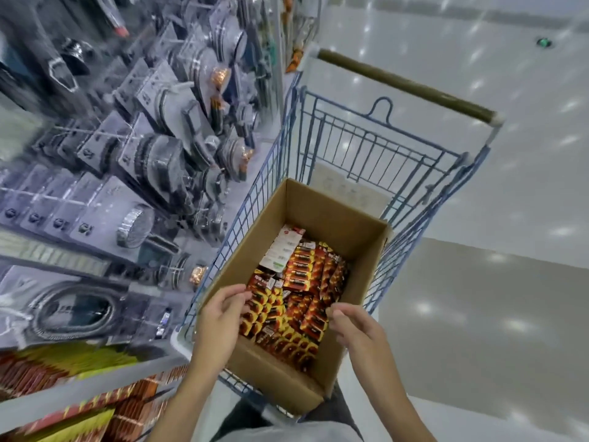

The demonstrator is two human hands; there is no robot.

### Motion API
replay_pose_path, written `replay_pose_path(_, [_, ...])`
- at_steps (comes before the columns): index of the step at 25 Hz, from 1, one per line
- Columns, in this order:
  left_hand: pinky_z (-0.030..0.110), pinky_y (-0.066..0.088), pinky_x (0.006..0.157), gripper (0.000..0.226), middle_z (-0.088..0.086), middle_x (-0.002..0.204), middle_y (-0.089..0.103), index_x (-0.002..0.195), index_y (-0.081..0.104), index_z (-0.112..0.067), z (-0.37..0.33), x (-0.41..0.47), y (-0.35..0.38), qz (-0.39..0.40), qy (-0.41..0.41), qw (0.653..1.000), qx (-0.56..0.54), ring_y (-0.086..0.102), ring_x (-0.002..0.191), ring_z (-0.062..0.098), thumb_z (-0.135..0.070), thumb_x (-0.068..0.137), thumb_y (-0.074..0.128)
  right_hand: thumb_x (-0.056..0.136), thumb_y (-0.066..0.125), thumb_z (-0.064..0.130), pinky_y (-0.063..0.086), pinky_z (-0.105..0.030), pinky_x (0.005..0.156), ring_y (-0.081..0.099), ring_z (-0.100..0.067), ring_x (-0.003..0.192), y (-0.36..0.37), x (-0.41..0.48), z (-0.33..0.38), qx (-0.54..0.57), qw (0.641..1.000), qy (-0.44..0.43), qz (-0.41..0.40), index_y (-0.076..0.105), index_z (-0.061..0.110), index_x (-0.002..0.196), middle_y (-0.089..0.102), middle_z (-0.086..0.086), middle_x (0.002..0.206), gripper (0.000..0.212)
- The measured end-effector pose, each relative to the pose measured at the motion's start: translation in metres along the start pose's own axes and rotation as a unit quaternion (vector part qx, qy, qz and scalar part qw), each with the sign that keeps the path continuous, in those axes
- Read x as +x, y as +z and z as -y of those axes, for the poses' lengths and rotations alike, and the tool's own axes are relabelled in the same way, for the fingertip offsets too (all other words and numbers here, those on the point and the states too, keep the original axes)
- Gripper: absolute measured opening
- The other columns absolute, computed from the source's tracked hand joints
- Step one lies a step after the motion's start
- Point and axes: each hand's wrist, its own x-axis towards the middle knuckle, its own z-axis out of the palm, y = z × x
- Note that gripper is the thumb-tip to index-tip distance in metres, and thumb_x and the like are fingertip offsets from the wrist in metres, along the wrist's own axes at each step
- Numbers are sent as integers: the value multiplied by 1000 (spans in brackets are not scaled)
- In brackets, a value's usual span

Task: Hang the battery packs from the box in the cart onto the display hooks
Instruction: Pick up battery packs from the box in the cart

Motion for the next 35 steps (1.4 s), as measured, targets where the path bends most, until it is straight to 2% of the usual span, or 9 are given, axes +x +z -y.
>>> replay_pose_path(3, [22, 52, 80, 25, -1, 124, 70, 130, 63, -16, 10, 54, 34, -11, -40, 991, 124, 66, 96, 12, -20, 105, 57, 101, 61, 36, 52, -33, 103, 65, -6, 111, -10, 28, 4, -17, 1000, 14, 11, 73, 36, 107, 73, 17, 110, 14])
replay_pose_path(10, [44, 48, 99, 29, 26, 129, 66, 124, 63, 3, 95, 147, 81, 0, -168, 924, 342, 61, 123, 43, -18, 105, 56, 99, 64, 27, 54, -35, 98, 70, -12, 104, -22, 51, -10, 10, 997, 73, -18, 77, 25, 99, 77, 13, 98, 13])
replay_pose_path(14, [46, 46, 103, 46, 26, 135, 62, 132, 57, 4, 127, 158, 95, -62, -254, 924, 280, 56, 128, 43, -35, 109, 48, 100, 63, 25, 52, -42, 104, 69, -16, 107, -20, 56, -21, -5, 995, 100, -6, 76, 24, 100, 77, 13, 98, 13])
replay_pose_path(16, [45, 45, 107, 54, 25, 140, 59, 138, 55, 4, 141, 166, 102, -115, -327, 921, 176, 55, 132, 41, -41, 108, 47, 99, 63, 26, 52, -44, 105, 69, -15, 108, -19, 58, -25, -14, 994, 111, -1, 76, 27, 99, 77, 14, 99, 13])
replay_pose_path(20, [48, 44, 110, 64, 24, 148, 53, 145, 49, 3, 149, 172, 105, -194, -425, 884, 14, 52, 136, 43, -43, 103, 60, 98, 63, 29, 52, -35, 99, 69, -9, 105, -18, 60, -26, -16, 994, 111, 17, 77, 35, 93, 76, 17, 100, 16])
replay_pose_path(23, [45, 44, 110, 69, 24, 150, 50, 147, 45, 3, 139, 176, 106, -210, -447, 870, -7, 50, 138, 40, -39, 97, 70, 96, 63, 30, 53, -31, 96, 70, -5, 102, -17, 63, -25, -20, 994, 106, 22, 76, 33, 96, 77, 19, 99, 13])
replay_pose_path(27, [49, 48, 110, 102, 22, 151, 45, 152, 34, -5, 153, 195, 116, -207, -463, 859, -61, 49, 135, 40, -47, 68, 73, 95, 63, 32, 54, -33, 98, 70, -1, 99, -18, 68, -27, -33, 994, 100, 21, 75, 31, 100, 76, 20, 99, 13])
replay_pose_path(30, [49, 51, 103, 95, 26, 145, 47, 148, 32, -2, 154, 190, 117, -224, -479, 848, 17, 53, 130, 42, -40, 78, 84, 95, 63, 32, 54, -32, 97, 70, -3, 99, -18, 68, -28, -36, 994, 100, 24, 75, 32, 101, 76, 19, 99, 13])
replay_pose_path(35, [49, 55, 100, 97, 23, 141, 54, 144, 42, -3, 158, 196, 108, -227, -480, 845, -65, 58, 126, 40, -49, 71, 88, 98, 63, 28, 55, -31, 98, 69, -6, 103, -12, 70, -27, -42, 993, 106, 33, 74, 31, 103, 75, 19, 98, 13])
